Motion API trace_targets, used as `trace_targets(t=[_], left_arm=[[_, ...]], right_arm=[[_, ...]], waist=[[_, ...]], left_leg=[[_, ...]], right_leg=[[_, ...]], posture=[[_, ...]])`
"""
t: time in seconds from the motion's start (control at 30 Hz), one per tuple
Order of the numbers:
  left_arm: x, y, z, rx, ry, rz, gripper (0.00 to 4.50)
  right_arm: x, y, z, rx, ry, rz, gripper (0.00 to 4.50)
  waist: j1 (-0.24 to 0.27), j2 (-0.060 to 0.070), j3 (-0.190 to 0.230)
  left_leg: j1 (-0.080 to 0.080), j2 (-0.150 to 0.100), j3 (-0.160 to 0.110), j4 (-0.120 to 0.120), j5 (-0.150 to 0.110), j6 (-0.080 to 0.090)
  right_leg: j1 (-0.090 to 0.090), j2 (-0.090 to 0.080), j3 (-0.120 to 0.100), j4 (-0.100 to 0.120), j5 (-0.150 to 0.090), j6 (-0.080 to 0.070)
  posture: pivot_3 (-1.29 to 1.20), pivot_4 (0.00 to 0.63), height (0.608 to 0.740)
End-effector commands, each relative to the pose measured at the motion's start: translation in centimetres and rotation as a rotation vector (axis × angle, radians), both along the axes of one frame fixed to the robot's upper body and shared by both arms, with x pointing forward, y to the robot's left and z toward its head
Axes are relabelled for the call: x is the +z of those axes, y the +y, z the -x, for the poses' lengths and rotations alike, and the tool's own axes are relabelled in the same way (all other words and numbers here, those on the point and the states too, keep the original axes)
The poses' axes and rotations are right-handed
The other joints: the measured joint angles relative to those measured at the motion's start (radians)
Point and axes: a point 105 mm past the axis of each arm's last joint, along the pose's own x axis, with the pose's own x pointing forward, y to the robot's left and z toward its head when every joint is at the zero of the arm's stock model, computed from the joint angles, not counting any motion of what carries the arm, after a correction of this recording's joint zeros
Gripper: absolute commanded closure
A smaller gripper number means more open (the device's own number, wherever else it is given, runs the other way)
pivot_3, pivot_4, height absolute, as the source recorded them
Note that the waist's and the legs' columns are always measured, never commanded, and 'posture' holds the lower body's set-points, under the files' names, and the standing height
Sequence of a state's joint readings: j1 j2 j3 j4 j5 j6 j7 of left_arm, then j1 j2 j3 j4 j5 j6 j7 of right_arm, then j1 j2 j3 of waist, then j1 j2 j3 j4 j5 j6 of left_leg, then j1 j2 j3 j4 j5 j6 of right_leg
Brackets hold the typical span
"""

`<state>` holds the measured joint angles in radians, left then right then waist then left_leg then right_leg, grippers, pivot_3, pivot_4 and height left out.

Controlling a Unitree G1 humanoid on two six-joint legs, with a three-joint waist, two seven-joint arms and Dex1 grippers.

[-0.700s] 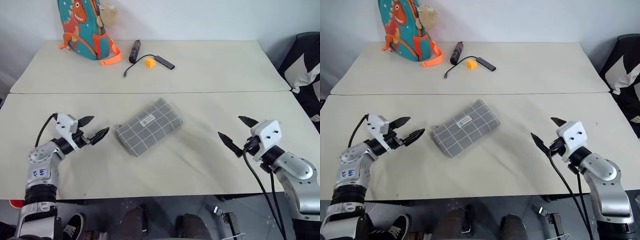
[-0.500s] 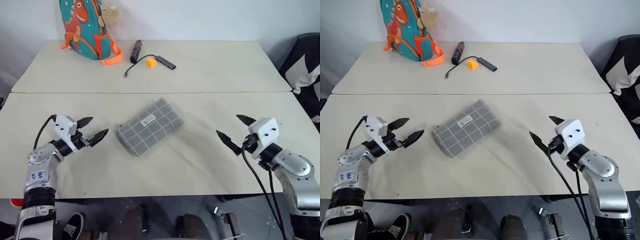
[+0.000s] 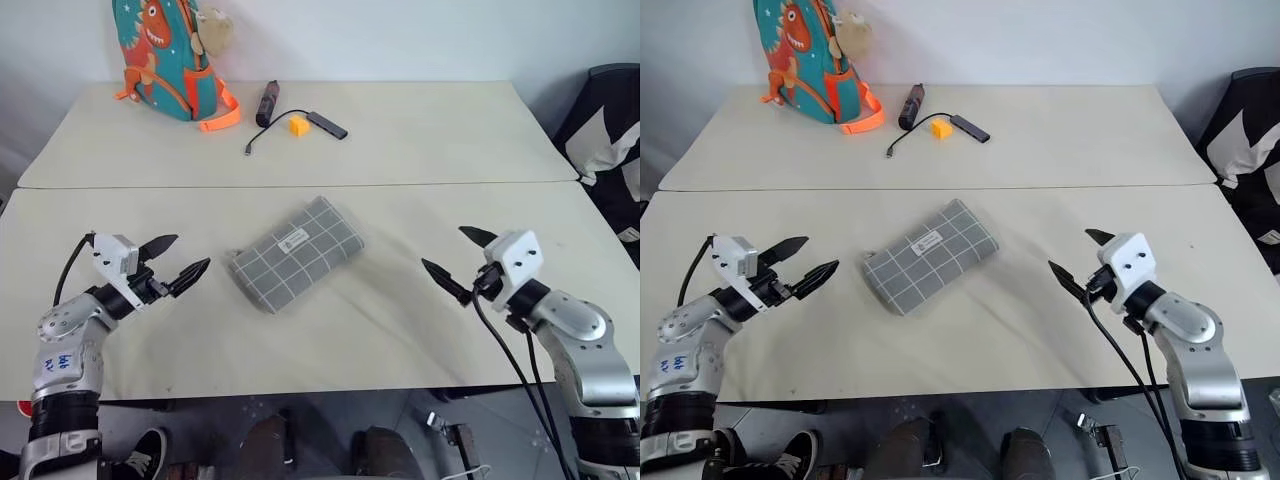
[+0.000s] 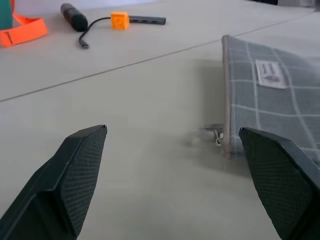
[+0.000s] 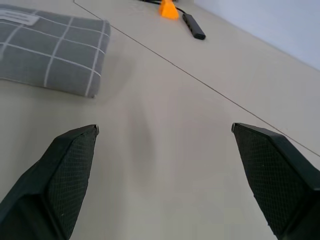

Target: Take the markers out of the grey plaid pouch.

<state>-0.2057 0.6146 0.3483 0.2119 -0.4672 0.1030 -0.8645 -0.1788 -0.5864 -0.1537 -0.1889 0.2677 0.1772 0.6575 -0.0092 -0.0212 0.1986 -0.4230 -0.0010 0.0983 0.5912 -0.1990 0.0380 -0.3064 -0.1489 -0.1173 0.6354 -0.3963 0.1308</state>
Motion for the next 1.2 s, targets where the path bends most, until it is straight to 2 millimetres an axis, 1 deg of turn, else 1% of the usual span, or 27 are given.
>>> trace_targets(t=[0.03,0.07,0.13,0.17,0.2,0.23,0.3,0.33,0.4,0.43,0.53,0.57,0.63,0.7,0.8,0.9,0.97,1.07,1.1,1.2], left_arm=[[0.7,-0.3,1.4,-0.028,0.072,0.065,0.00],[0.4,-0.5,1.8,-0.037,0.122,0.081,0.00],[-0.1,-0.4,2.4,-0.037,0.200,0.090,0.00],[0.0,-0.4,2.6,-0.034,0.226,0.108,0.00],[0.3,-0.6,2.8,-0.046,0.253,0.155,0.00],[0.8,-0.9,3.0,-0.046,0.261,0.206,0.00],[1.8,-1.7,3.4,-0.071,0.277,0.287,0.00],[2.0,-2.3,3.7,-0.080,0.295,0.334,0.00],[2.1,-3.5,4.3,-0.098,0.325,0.371,0.00],[2.1,-3.7,4.4,-0.096,0.342,0.387,0.00],[1.2,-3.9,5.1,-0.085,0.383,0.347,0.00],[0.9,-3.7,5.2,-0.070,0.397,0.363,0.00],[0.2,-3.3,5.5,-0.040,0.417,0.367,0.00],[-0.5,-3.0,5.6,-0.017,0.442,0.388,0.00],[-1.3,-3.4,5.5,-0.003,0.456,0.404,0.00],[-1.6,-4.3,5.1,-0.007,0.460,0.417,0.00],[-1.9,-4.9,4.7,0.004,0.457,0.447,0.00],[-2.4,-5.6,4.3,0.011,0.461,0.482,0.00],[-2.5,-5.6,4.0,0.022,0.474,0.524,0.00],[-2.6,-5.9,3.4,0.041,0.481,0.580,0.00]], right_arm=[[1.3,1.6,-0.4,0.052,-0.058,-0.023,0.66],[1.4,2.1,-0.7,0.061,-0.067,-0.015,0.93],[1.2,4.3,-1.3,0.118,-0.082,-0.009,1.60],[1.2,5.3,-1.6,0.137,-0.090,-0.017,1.97],[1.3,6.4,-2.0,0.156,-0.099,-0.025,2.25],[1.2,7.4,-2.6,0.171,-0.109,-0.014,2.66],[0.8,8.7,-3.4,0.188,-0.122,0.028,3.31],[0.5,9.2,-4.1,0.178,-0.130,0.059,3.71],[0.2,10.0,-5.3,0.157,-0.146,0.110,4.35],[0.2,10.3,-5.7,0.151,-0.154,0.115,4.47],[0.7,11.6,-6.5,0.146,-0.169,0.083,4.47],[0.7,12.1,-6.6,0.150,-0.173,0.080,4.47],[0.1,13.0,-6.5,0.173,-0.169,0.099,4.47],[-0.4,13.5,-6.4,0.180,-0.165,0.105,4.47],[-2.7,14.1,-6.4,0.173,-0.151,0.227,4.47],[-3.8,14.1,-6.2,0.160,-0.128,0.252,4.47],[-4.1,14.2,-5.9,0.172,-0.121,0.263,4.47],[-3.7,13.8,-6.0,0.160,-0.122,0.245,4.47],[-3.5,13.8,-6.0,0.156,-0.124,0.237,4.47],[-3.3,13.7,-6.0,0.155,-0.128,0.233,4.47]], waist=[[0.000,0.000,0.000],[-0.005,0.000,0.000],[-0.009,0.000,0.000],[-0.015,0.000,0.000],[-0.017,0.000,0.000],[-0.019,0.000,0.000],[-0.019,0.000,0.000],[-0.019,0.000,0.000],[-0.018,0.000,0.000],[-0.019,0.000,0.000],[-0.021,0.000,0.000],[-0.021,0.000,0.000],[-0.022,0.000,0.000],[-0.022,0.000,0.000],[-0.019,0.000,0.000],[-0.018,0.000,0.000],[-0.018,0.000,0.000],[-0.019,0.000,0.000],[-0.019,0.000,0.000],[-0.018,0.000,0.000]], left_leg=[[0.000,0.000,0.000,0.000,0.000,0.000],[0.000,0.000,-0.001,0.000,0.000,0.000],[0.000,0.001,-0.001,0.000,0.000,0.000],[0.000,0.001,-0.001,0.000,0.000,-0.001],[0.000,0.001,-0.001,0.000,0.000,-0.001],[0.000,0.001,-0.001,0.000,0.000,-0.001],[0.000,0.001,-0.002,0.000,0.000,-0.002],[0.000,0.000,-0.002,0.000,0.000,-0.002],[0.000,-0.001,-0.003,0.000,0.000,-0.001],[0.000,-0.001,-0.003,0.000,0.000,-0.001],[0.000,0.000,-0.003,0.000,0.001,-0.001],[0.000,0.000,-0.003,0.000,0.001,-0.002],[0.000,0.000,-0.003,0.000,0.001,-0.002],[0.000,0.000,-0.002,0.000,0.001,-0.002],[0.000,0.000,-0.002,0.000,0.001,-0.002],[0.000,-0.001,-0.003,0.000,-0.001,-0.006],[0.000,-0.001,-0.003,0.000,-0.001,-0.006],[0.001,-0.001,-0.003,0.000,-0.001,-0.006],[0.001,-0.001,-0.003,0.000,0.000,-0.006],[0.001,-0.001,-0.003,0.000,0.001,-0.004]], right_leg=[[0.000,0.000,0.001,0.000,0.000,0.000],[0.000,0.000,0.002,0.000,0.000,0.000],[0.000,0.000,0.003,0.000,0.000,0.000],[0.000,0.001,0.004,0.000,0.000,0.000],[0.000,0.001,0.004,0.001,0.000,0.000],[0.000,0.001,0.004,0.001,0.000,-0.001],[-0.001,0.001,0.004,0.001,0.000,-0.001],[-0.001,0.001,0.004,0.001,0.000,-0.001],[0.000,0.000,0.005,0.002,0.000,-0.001],[0.000,0.000,0.006,0.002,0.000,-0.001],[0.000,0.001,0.006,0.002,0.000,-0.001],[0.000,0.002,0.006,0.002,0.000,-0.001],[0.000,0.003,0.006,0.002,-0.001,-0.001],[0.000,0.003,0.007,0.002,-0.001,-0.001],[-0.001,0.003,0.007,0.002,-0.001,-0.001],[-0.001,0.003,0.007,0.002,-0.001,-0.001],[0.000,0.003,0.008,0.002,-0.001,-0.001],[0.000,0.004,0.008,0.002,-0.001,-0.001],[0.000,0.003,0.008,0.002,-0.001,-0.001],[0.000,0.004,0.008,0.002,-0.001,-0.001]], posture=[[0.00,0.150,0.740],[0.00,0.150,0.740],[0.00,0.150,0.740],[0.00,0.150,0.740],[0.00,0.150,0.740],[0.00,0.150,0.740],[0.00,0.150,0.740],[0.00,0.150,0.740],[0.00,0.150,0.740],[0.00,0.150,0.740],[0.00,0.150,0.740],[0.00,0.150,0.740],[0.00,0.150,0.740],[0.00,0.150,0.740],[0.00,0.150,0.740],[0.00,0.150,0.740],[0.00,0.150,0.740],[0.00,0.150,0.740],[0.00,0.150,0.740],[0.00,0.150,0.740]])
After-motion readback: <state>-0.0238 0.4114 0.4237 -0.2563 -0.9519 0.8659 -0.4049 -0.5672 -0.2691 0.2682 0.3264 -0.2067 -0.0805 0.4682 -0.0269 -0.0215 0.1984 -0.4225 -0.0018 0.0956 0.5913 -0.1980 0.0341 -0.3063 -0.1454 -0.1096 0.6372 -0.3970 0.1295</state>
